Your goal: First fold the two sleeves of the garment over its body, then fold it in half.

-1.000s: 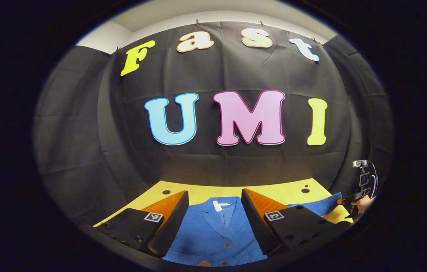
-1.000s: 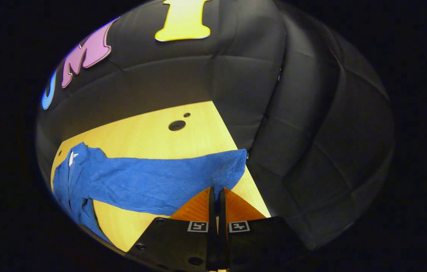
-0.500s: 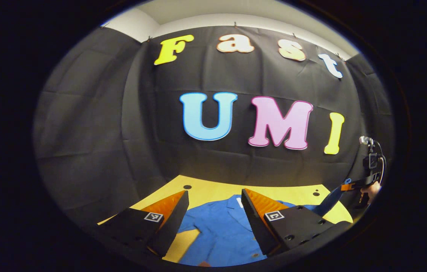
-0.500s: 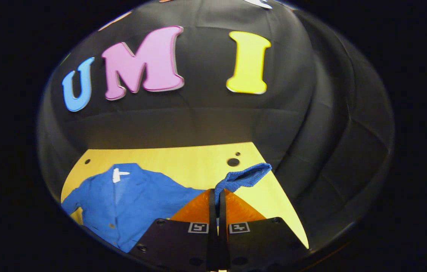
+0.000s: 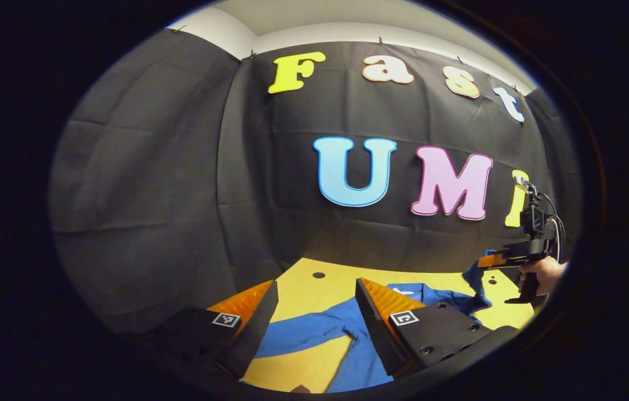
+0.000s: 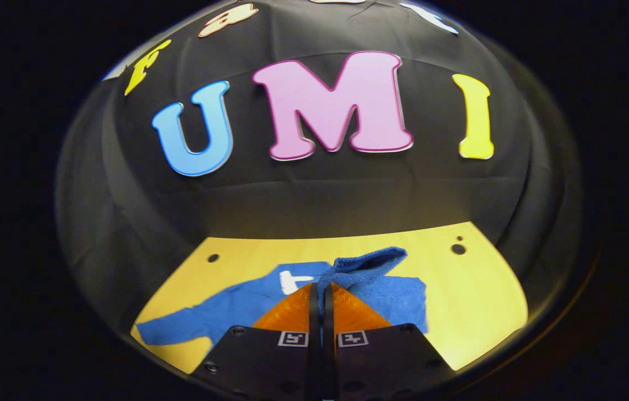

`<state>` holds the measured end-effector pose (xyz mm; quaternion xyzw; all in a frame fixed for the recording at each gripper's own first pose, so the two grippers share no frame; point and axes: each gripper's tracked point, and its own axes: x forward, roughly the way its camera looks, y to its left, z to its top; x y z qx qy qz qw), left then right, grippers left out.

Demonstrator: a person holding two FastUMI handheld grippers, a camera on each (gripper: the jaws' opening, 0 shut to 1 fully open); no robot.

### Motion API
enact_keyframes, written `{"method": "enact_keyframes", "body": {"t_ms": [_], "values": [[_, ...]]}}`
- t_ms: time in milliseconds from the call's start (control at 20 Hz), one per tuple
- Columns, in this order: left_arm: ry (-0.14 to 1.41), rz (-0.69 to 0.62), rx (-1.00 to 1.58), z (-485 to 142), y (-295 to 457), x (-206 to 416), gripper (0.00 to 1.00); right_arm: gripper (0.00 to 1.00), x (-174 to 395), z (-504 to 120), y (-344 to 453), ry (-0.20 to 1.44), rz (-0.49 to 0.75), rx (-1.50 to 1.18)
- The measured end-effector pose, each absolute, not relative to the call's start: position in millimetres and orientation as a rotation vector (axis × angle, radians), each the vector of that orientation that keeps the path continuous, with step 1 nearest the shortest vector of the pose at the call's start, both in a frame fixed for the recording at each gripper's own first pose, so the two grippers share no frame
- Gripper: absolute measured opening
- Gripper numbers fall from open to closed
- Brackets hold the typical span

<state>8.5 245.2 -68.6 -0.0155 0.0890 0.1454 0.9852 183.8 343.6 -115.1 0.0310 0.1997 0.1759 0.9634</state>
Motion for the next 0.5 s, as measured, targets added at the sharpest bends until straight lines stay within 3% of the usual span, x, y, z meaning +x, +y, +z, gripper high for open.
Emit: {"method": "enact_keyframes", "body": {"t_ms": [350, 500], "values": [[0.243, 0.349, 0.004, -84.1, 284.2, -20.9, 0.8, 0.04, 168.5, -203.8, 458.3, 0.52, 0.46, 0.234], [0.273, 0.356, 0.016, -90.0, 288.8, -29.9, 0.8, 0.04, 187.6, -230.7, 478.3, 0.578, 0.423, 0.363]]}}
